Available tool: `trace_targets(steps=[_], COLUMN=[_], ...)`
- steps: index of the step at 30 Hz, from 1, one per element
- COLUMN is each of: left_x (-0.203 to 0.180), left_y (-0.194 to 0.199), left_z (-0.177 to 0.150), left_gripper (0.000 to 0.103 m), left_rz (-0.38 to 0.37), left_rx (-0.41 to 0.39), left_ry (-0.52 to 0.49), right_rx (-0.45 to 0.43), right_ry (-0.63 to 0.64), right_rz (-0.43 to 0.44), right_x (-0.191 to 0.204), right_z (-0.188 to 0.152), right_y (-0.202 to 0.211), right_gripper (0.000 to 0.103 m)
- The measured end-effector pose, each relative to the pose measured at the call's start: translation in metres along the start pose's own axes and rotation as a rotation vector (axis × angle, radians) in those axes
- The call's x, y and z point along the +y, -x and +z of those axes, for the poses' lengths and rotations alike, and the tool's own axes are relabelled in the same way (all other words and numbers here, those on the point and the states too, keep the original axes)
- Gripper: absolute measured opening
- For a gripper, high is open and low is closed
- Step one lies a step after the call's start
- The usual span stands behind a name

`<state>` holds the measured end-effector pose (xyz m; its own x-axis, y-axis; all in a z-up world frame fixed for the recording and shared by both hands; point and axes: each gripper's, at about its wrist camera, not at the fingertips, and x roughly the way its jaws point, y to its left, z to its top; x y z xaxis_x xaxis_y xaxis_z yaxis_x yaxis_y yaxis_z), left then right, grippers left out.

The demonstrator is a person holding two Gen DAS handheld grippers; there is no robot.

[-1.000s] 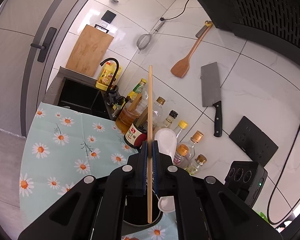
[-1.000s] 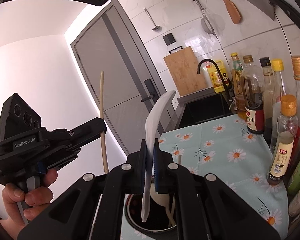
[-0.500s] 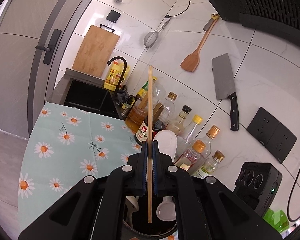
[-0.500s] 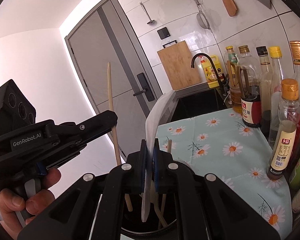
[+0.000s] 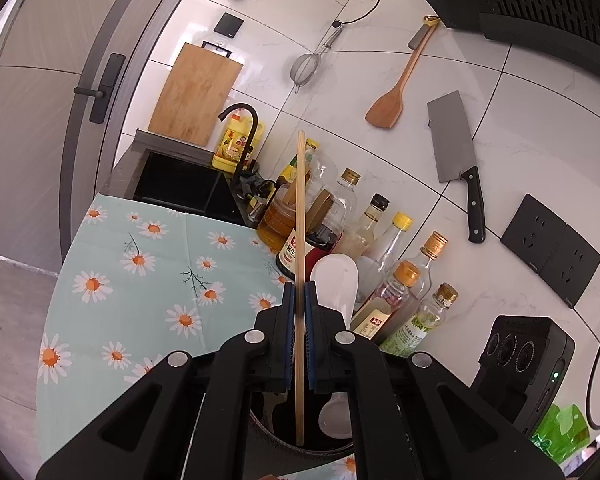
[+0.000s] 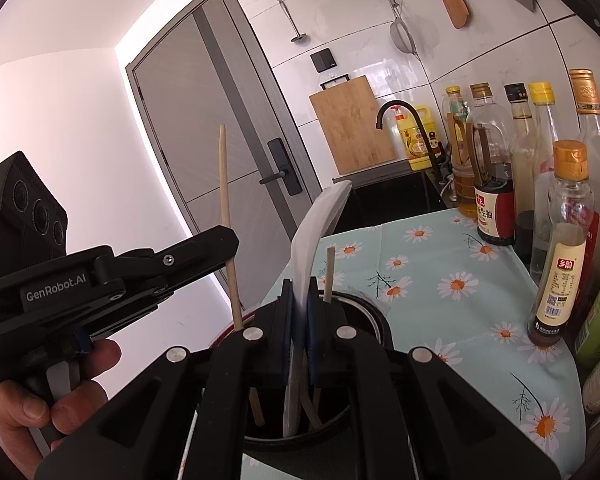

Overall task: Organize utensils
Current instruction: 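Carry chopstick and white spoon over the black holder and lower them in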

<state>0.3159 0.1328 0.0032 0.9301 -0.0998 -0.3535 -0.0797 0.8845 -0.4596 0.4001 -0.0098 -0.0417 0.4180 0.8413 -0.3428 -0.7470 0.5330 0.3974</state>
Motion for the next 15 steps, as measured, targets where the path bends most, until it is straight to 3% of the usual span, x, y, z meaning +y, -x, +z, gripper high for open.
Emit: trace_targets(steps=[10,13,15], left_x=[-0.001,-0.001,-0.001], left_y=[0.002,0.005,0.007], left_z=[-0.006,-0.010,-0.012], left_gripper=[0.005,0.005,0.005], left_rz=[-0.002,-0.005,-0.006], left_rx=[0.026,0.034,0.034], left_ry=[-0.011,-0.009,-0.012], right_rx=[0.019,0.023,0.023], right_ry=[0.005,-0.010,-0.017], right_rz=[0.001,0.000,0.004], right_x=[0.005,0.004,0.004], right_z=[-0.003,-0.003,-0.003], right_y=[0.010,0.014,0.018], right_gripper=[0.008,0.020,0.021])
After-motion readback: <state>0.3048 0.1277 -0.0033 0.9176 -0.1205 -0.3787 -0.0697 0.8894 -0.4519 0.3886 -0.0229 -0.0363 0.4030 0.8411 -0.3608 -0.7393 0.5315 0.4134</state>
